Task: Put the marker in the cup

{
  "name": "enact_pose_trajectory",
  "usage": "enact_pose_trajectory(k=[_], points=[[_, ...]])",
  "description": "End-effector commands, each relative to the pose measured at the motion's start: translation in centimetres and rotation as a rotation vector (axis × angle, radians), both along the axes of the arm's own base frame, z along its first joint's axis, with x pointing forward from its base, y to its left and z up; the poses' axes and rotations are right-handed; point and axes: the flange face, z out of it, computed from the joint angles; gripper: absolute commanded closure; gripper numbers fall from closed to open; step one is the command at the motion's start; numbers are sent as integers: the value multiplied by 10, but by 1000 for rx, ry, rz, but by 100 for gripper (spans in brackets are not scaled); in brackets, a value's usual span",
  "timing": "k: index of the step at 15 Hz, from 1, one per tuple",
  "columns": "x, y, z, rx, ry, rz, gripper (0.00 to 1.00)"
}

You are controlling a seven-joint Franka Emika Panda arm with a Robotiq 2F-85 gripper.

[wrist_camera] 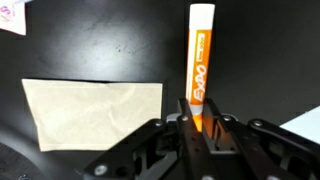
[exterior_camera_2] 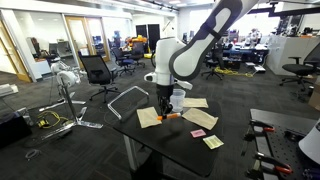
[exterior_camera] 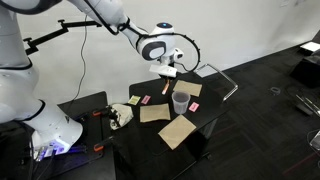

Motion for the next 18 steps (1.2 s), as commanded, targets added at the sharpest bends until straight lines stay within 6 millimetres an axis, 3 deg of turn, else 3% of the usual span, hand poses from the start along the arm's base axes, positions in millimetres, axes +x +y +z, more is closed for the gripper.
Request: enact_pose_trajectory(k=[1, 8, 13, 17, 18], points=[[-12, -2, 54, 11, -36, -92, 95], [-16, -15, 130, 35, -144, -237, 95], [-26, -15, 167, 92, -203, -319, 95], [-45, -15, 193, 96, -215, -361, 95], [-25, -16, 179, 86, -225, -329, 81]])
